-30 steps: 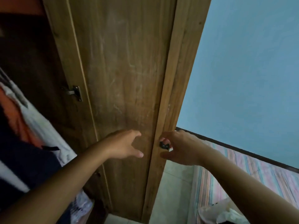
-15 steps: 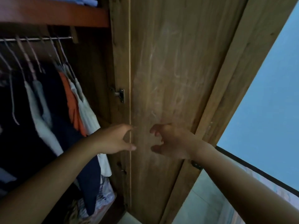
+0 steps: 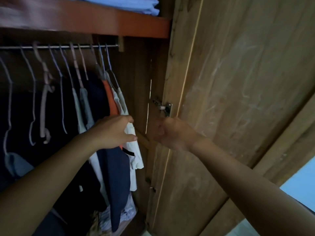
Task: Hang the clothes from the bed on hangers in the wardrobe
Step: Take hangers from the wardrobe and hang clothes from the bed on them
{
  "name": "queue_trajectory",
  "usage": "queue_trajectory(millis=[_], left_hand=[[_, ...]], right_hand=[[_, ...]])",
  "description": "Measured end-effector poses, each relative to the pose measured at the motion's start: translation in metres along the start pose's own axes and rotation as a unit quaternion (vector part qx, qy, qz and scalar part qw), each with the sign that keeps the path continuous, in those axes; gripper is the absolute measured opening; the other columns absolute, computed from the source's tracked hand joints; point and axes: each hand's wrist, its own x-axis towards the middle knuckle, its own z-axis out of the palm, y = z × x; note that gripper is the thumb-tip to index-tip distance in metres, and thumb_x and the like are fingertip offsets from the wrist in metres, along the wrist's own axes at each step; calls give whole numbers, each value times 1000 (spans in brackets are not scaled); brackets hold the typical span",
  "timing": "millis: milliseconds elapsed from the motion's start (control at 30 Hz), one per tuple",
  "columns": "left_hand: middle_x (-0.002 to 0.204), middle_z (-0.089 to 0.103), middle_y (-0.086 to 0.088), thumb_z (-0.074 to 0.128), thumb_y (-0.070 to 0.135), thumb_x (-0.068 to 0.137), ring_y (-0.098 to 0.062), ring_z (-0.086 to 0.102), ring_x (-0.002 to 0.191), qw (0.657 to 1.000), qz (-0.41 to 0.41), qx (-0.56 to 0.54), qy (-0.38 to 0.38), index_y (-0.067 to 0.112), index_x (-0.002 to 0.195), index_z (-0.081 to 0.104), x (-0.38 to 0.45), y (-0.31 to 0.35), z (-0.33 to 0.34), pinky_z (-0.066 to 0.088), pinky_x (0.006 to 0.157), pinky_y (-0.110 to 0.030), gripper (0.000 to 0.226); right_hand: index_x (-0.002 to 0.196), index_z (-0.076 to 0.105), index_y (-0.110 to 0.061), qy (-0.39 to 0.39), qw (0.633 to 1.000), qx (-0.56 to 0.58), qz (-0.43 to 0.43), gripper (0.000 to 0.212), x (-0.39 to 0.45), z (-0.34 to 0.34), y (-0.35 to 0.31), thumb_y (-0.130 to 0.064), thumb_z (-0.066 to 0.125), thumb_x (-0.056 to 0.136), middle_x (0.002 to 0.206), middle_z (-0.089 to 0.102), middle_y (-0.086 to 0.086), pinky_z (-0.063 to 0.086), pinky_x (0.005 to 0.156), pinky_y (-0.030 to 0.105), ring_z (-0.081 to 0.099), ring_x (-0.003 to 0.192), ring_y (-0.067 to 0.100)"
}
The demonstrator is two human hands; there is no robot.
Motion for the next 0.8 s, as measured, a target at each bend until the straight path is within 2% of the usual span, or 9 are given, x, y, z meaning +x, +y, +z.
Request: queue_trajectory(millis=[67,200,300,467,600,700,800], left_hand=[[136,56,-6,67,49,86,-25,53,121,999,-8,27,31,23,139,48,7,-12,-5,46,91,-34,63],[128,57,-9,64,44,88,-30,49,114,993,-4,91,79,20,124,57,22,-29,-13,44,90,-40,45],[126,56,-13,64,40,89,-34,46,115,992,-17,90,90,17,124,57,33,-40,-21,41,96,-42,42],[125,56,-16,65,38,88,-36,47,117,991,-33,77,101,15,129,56,49,-60,-31,43,97,-43,48],[125,55,-15,66,39,87,-35,47,118,990,-32,76,113,15,128,56,56,-69,-35,41,96,-40,48],[125,54,-13,63,42,88,-34,46,118,988,-25,105,115,15,126,54,59,-74,-33,40,98,-42,48],[124,54,-13,62,43,89,-33,46,116,986,-14,120,119,15,124,53,60,-76,-32,40,100,-45,45]], right_hand=[[82,65,-21,8,1000,21,-3,21,21,0,-6,-39,58,90,91,69,5,57,79,44,67,87,23],[96,74,-16,20,999,42,-2,28,69,1,-22,-40,58,94,97,71,4,58,81,42,68,88,20],[86,68,-19,43,998,39,2,28,104,0,-33,-42,56,97,91,67,2,54,73,34,65,86,19],[113,68,-13,83,994,55,44,39,159,-3,-47,-45,56,94,109,68,9,58,82,40,66,95,25],[118,64,-9,135,985,79,79,40,188,-1,-58,-41,57,95,117,65,14,54,81,36,64,100,31],[117,63,-8,164,977,99,97,33,204,5,-64,-34,60,96,111,62,11,50,77,34,61,96,27],[125,60,-9,172,975,94,108,36,213,10,-71,-28,61,94,125,59,18,50,90,38,59,116,37]])
